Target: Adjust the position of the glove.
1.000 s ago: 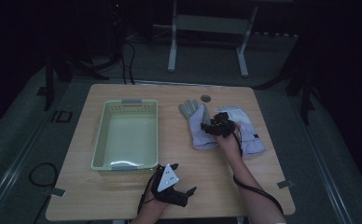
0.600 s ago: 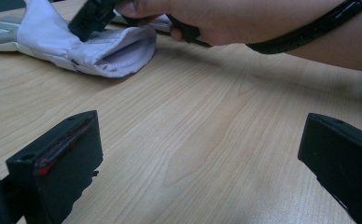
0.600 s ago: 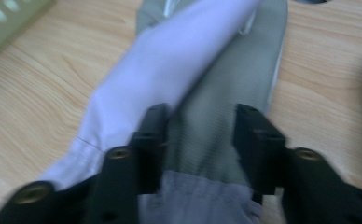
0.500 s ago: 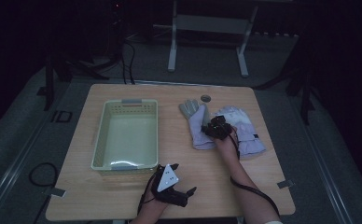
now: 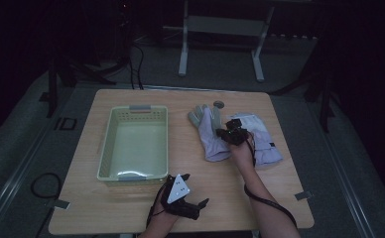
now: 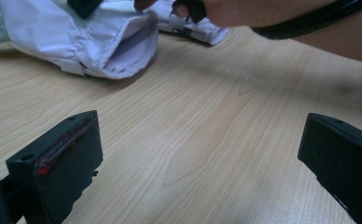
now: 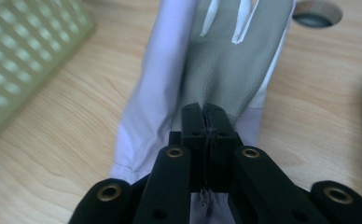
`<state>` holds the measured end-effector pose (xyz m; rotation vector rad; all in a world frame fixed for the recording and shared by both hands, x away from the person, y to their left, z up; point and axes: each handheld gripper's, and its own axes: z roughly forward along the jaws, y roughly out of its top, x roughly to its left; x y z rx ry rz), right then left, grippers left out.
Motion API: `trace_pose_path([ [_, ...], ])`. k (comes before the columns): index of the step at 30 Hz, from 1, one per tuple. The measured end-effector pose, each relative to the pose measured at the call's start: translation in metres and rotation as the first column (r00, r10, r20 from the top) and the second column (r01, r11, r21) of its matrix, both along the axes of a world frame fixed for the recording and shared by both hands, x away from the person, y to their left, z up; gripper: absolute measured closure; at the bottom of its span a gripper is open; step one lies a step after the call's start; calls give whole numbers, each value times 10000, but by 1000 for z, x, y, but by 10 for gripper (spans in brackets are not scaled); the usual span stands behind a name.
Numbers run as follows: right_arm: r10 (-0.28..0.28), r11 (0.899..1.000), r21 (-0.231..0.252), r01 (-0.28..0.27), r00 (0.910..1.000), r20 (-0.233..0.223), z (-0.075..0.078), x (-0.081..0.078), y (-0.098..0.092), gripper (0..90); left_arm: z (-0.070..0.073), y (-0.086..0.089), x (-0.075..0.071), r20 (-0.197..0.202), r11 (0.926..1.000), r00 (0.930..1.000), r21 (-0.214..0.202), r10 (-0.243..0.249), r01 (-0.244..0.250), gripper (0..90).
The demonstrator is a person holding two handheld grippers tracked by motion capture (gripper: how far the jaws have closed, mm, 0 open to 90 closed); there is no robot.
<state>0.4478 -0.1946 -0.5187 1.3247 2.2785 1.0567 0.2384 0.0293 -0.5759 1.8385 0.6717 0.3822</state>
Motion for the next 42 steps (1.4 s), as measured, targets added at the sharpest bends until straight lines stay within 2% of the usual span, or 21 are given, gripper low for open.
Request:
trace_pose_path([
  [6,-2,9972,743,-22,9995,321,23,-19,1,883,0,0,0,23,10000,10000,19,15,-15,0],
  [8,-13,9970,775,-18,9992,394,28,-23,2,883,0,0,0,24,10000,10000,16,25,-25,0],
  [9,-100,9964,849,56,9986,523,36,-32,1,882,0,0,0,23,10000,10000,39,20,-20,0],
  [11,-220,9976,670,168,9967,780,42,-42,1,883,0,0,0,27,10000,10000,19,29,-29,0],
  [16,-585,9892,1398,449,9938,950,49,-67,-8,882,0,-1,0,34,10000,10000,51,6,-6,0],
  [20,-825,9854,1571,656,9912,1035,50,-85,-15,881,0,0,0,-1,10000,10000,54,13,-13,0],
  [25,-981,9812,1758,800,9905,968,46,-106,-21,881,0,0,0,4,10000,10000,67,27,-27,0],
  [27,-1020,9781,1903,842,9911,857,42,-113,-23,881,0,0,0,18,10000,10000,47,38,-38,0],
  [32,-1079,9795,1785,931,9913,751,30,-126,-24,881,0,0,0,-35,10000,10000,4,32,-32,0],
  [33,-1189,9757,1920,1054,9911,601,25,-130,-26,881,0,0,0,-25,10000,10000,12,26,-26,0],
  [39,-1397,9670,2192,1296,9897,308,11,-137,-25,881,0,1,0,-36,10000,10000,-16,9,-9,0],
  [42,-1306,9698,2101,1241,9913,173,3,-137,-22,881,0,0,0,-25,10000,10000,-6,14,-14,0],
])
